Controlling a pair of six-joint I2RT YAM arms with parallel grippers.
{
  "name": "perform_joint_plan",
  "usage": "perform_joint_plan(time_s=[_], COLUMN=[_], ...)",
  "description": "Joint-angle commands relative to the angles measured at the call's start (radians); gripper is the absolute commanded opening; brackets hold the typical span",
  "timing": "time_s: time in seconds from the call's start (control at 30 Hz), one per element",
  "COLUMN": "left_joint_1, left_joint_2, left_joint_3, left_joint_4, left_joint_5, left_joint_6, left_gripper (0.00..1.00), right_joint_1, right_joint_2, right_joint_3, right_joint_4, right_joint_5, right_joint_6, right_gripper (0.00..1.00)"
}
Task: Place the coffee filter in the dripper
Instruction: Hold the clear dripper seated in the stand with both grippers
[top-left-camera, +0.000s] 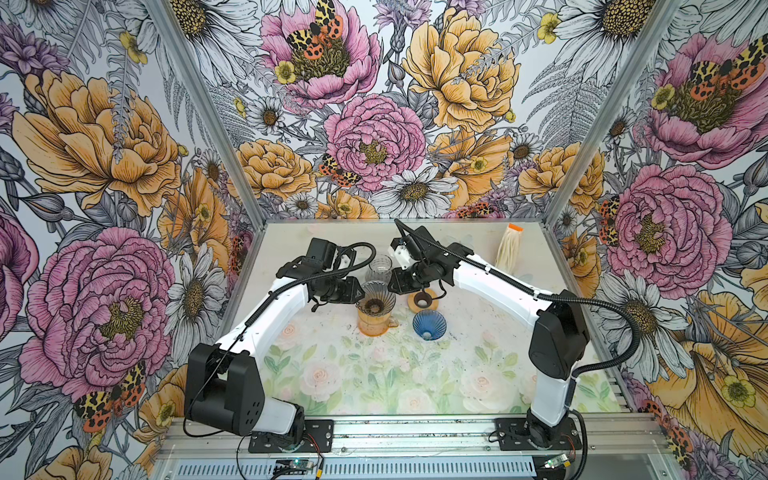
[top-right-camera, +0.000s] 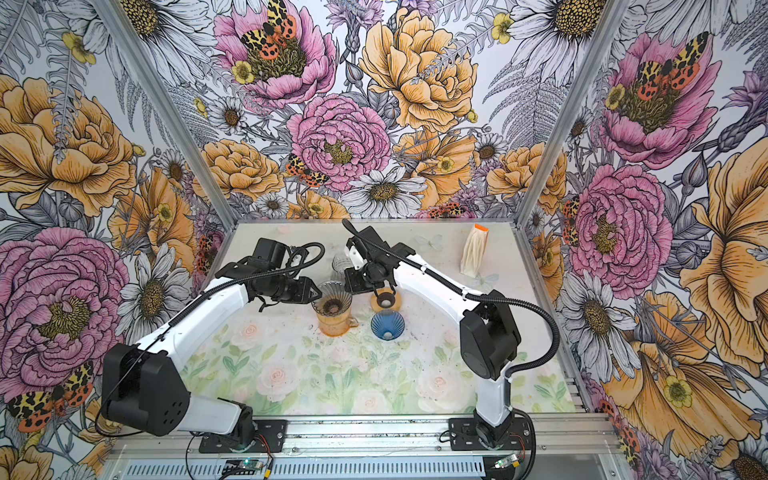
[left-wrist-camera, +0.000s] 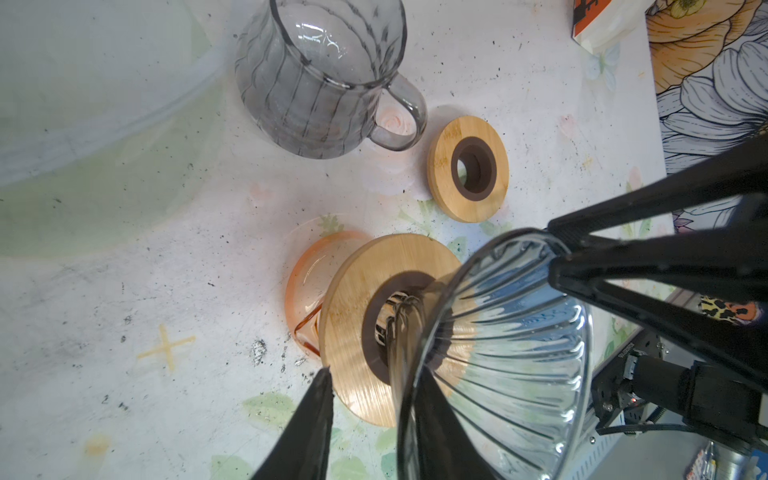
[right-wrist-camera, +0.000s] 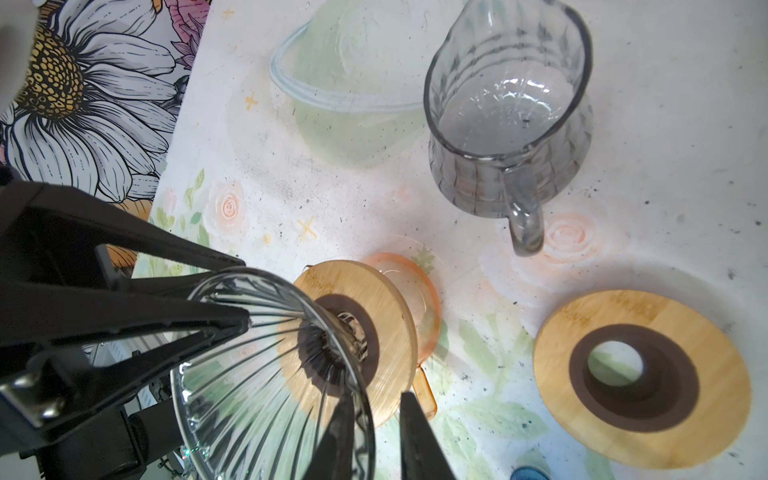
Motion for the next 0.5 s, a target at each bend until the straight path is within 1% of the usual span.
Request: perform_joint_plan(time_s=[0.0,0.47], left_joint_1=[0.010,0.004], left_joint_2=[-0.026,-0.004], left_joint_3=[0.031,0.031], left_joint_4=[0.000,0.000], left_joint_5=[-0.035,-0.044], left_joint_6=[0.007,0.008], left_gripper=[0.33,0.30], right_joint_1=[0.007,0.012], right_joint_2=[0.010,0.018], right_joint_3=[-0.004,-0.001], right_joint_4=[0.001,0.001], right_joint_5=[-0.009,-0.007], right_joint_6=[0.005,-0.004], right_gripper=[0.22,0.17])
